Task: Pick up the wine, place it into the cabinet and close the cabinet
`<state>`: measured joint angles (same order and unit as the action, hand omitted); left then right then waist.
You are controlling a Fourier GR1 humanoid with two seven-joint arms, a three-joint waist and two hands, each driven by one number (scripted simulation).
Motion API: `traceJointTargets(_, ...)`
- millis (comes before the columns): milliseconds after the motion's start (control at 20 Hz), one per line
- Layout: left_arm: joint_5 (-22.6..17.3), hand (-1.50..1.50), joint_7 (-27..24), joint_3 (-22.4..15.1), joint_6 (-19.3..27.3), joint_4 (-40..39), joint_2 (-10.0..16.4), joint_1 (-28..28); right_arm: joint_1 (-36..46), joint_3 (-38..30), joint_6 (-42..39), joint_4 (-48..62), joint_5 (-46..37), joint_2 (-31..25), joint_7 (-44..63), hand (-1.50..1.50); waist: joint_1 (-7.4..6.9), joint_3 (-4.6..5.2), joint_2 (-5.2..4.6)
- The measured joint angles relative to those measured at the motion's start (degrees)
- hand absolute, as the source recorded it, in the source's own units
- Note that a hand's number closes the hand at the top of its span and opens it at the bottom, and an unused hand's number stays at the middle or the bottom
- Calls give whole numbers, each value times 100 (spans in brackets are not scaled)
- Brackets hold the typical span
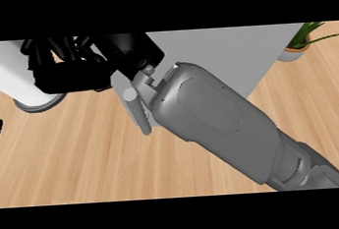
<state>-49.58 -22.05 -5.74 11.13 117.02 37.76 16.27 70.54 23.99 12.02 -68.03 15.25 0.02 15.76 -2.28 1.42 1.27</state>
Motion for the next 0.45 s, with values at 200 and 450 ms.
traceJointTargets(200, 15, -150, 49, 6, -16, -21, -2, -47, 125, 64, -129, 296, -70, 2, -341, 150, -55, 57, 25)
traceJointTargets(450, 55, -150, 43, -17, 4, -8, -62, -102, 249, 91, -312, 608, -178, -5, -651, 150, -75, 92, 42)
